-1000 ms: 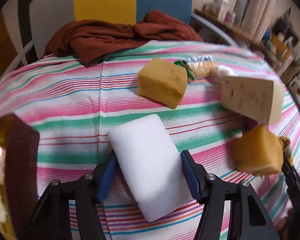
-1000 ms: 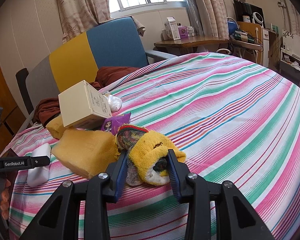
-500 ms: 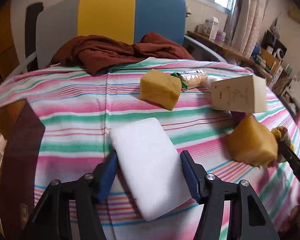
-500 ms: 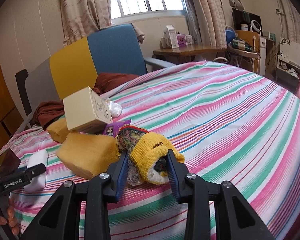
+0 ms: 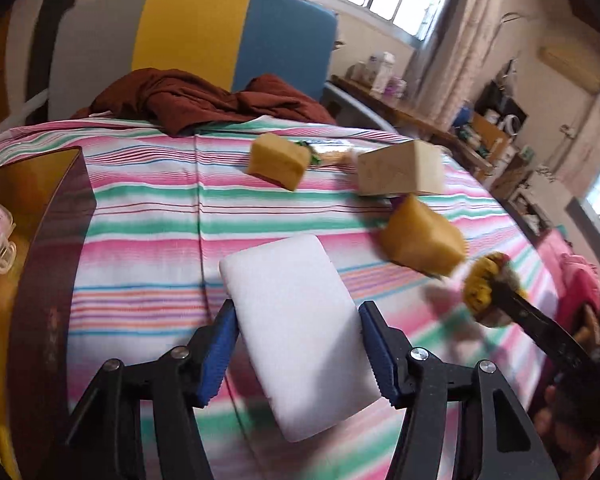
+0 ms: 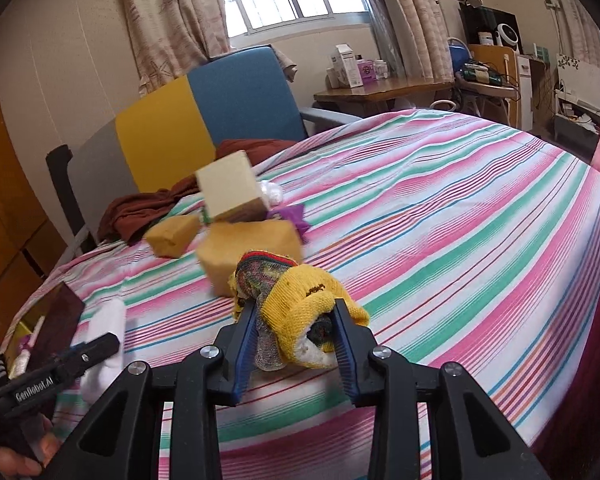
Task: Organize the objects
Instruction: 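Carry the white block with the left tool into the tray while the right tool drops the sock there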
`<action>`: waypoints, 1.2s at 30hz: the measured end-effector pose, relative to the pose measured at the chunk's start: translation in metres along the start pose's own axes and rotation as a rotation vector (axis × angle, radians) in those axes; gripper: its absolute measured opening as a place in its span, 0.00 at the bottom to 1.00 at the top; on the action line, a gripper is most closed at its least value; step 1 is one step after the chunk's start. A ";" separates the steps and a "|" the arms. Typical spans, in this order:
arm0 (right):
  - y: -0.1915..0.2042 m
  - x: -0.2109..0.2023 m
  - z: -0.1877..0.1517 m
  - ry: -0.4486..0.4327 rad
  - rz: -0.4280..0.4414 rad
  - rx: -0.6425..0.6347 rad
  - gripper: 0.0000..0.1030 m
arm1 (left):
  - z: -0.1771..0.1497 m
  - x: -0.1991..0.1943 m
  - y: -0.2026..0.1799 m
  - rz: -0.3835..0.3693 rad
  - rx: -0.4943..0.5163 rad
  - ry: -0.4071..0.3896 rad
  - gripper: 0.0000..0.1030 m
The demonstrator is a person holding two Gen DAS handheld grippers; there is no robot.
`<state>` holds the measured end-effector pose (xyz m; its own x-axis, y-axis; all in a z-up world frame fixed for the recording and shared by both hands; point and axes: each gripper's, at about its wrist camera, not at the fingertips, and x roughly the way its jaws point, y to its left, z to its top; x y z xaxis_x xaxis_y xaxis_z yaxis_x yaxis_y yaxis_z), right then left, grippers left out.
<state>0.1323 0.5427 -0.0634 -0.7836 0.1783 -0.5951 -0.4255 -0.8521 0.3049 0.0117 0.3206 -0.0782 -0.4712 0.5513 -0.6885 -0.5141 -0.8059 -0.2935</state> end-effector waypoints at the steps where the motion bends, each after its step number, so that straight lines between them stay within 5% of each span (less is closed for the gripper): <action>1: 0.005 -0.002 -0.001 0.002 0.017 0.002 0.34 | -0.001 -0.006 0.000 -0.009 0.002 0.002 0.59; 12: 0.075 -0.016 -0.014 0.039 0.196 -0.024 0.34 | -0.010 -0.089 0.026 -0.078 -0.051 -0.083 0.60; 19: 0.133 -0.029 -0.026 0.063 0.325 -0.105 0.34 | -0.018 -0.127 0.065 -0.051 -0.116 -0.119 0.60; 26: 0.195 -0.040 -0.041 0.115 0.446 -0.220 0.34 | -0.023 -0.161 0.115 -0.003 -0.205 -0.167 0.60; 36: 0.268 -0.053 -0.078 0.174 0.532 -0.448 0.35 | -0.038 -0.197 0.198 0.177 -0.282 -0.191 0.61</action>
<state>0.0952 0.2667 -0.0081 -0.7338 -0.3669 -0.5718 0.2504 -0.9284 0.2744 0.0297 0.0446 -0.0257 -0.6739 0.4073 -0.6164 -0.2084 -0.9052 -0.3703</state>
